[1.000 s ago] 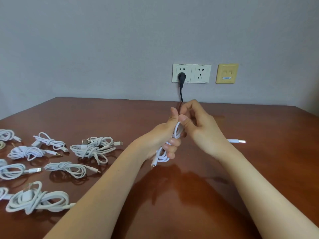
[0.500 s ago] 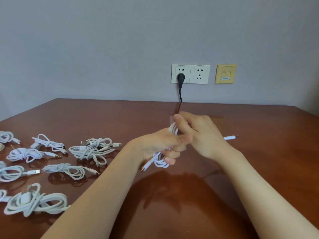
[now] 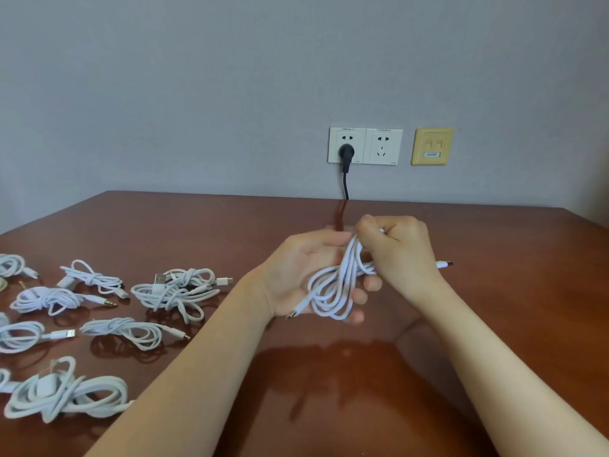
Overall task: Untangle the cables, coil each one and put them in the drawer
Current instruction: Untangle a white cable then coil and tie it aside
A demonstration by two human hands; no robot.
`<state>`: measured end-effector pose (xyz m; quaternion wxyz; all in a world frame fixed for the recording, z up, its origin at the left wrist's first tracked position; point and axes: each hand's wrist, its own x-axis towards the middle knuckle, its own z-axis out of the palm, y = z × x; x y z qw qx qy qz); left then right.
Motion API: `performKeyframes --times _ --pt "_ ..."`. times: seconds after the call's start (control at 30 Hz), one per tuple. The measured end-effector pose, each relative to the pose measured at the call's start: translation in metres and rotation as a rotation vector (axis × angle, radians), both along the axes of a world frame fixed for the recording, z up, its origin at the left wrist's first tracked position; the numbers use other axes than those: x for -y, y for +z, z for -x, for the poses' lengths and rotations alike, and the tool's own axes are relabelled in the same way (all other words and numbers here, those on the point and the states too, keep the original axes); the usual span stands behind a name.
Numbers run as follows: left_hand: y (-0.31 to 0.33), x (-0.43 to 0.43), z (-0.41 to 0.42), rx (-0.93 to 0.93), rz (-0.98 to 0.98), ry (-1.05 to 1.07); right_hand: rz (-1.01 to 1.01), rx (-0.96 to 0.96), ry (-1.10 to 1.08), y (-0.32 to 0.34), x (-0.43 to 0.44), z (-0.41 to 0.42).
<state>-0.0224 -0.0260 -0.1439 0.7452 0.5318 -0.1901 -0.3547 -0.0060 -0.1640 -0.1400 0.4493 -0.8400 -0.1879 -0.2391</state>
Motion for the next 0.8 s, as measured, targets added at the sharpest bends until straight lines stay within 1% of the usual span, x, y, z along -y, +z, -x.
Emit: performKeyframes --times 0.03,0.07,0.13,0.23,0.33,0.4,0.5,0.6,0.67,0.73,0.8 --pt "-0.003 -0.006 -0.001 -0.005 0.042 -0.072 -0.023 0.006 -0.002 0.000 0.000 0.000" --pt "-0.007 -0.010 -0.001 -0.004 0.042 -0.099 -0.038 0.011 -0.003 0.001 0.000 0.000" --pt "-0.007 -0.014 0.000 0.010 -0.030 -0.070 -0.026 0.019 -0.016 0.000 0.002 -0.001" --pt "0.002 -0.009 0.003 0.040 -0.163 0.012 0.021 0.027 -0.094 -0.002 0.002 -0.002" --pt "0.007 -0.008 0.003 0.103 -0.340 0.159 0.069 -0.001 -0.254 -0.002 0.001 -0.001" --pt "0.009 -0.004 0.003 0.181 -0.447 0.258 0.096 -0.024 -0.335 -0.004 0.000 -0.002" --pt "0.006 0.010 0.001 0.351 -0.592 0.420 0.102 -0.054 -0.387 -0.007 0.002 -0.004" --pt "-0.001 0.020 -0.001 0.547 -0.713 0.498 0.101 -0.114 -0.423 -0.010 0.004 -0.007" --pt "-0.003 0.023 0.000 0.641 -0.750 0.519 0.092 -0.137 -0.433 -0.010 0.005 -0.008" --pt "-0.003 0.023 0.001 0.662 -0.727 0.539 0.084 -0.135 -0.423 -0.009 0.006 -0.008" --pt "-0.004 0.024 0.002 0.663 -0.703 0.558 0.124 -0.088 -0.395 -0.008 0.009 -0.008"
